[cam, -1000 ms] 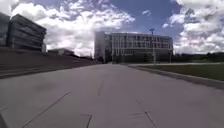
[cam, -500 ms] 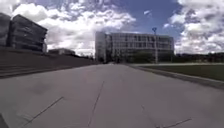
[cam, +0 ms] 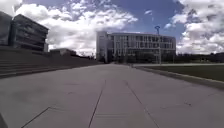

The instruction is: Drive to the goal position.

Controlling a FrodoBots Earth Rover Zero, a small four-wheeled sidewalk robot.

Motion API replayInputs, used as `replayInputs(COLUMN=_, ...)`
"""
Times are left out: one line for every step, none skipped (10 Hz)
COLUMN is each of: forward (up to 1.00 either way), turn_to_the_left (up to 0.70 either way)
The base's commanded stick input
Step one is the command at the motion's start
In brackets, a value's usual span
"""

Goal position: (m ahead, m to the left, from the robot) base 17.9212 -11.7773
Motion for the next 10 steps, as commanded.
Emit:
replayInputs(forward=0.70, turn_to_the_left=0.00)
replayInputs(forward=0.70, turn_to_the_left=0.00)
replayInputs(forward=0.70, turn_to_the_left=0.00)
replayInputs(forward=0.70, turn_to_the_left=0.00)
replayInputs(forward=0.70, turn_to_the_left=0.00)
replayInputs(forward=0.70, turn_to_the_left=0.00)
replayInputs(forward=0.70, turn_to_the_left=0.00)
replayInputs(forward=0.70, turn_to_the_left=0.00)
replayInputs(forward=0.70, turn_to_the_left=0.00)
replayInputs(forward=0.70, turn_to_the_left=0.00)
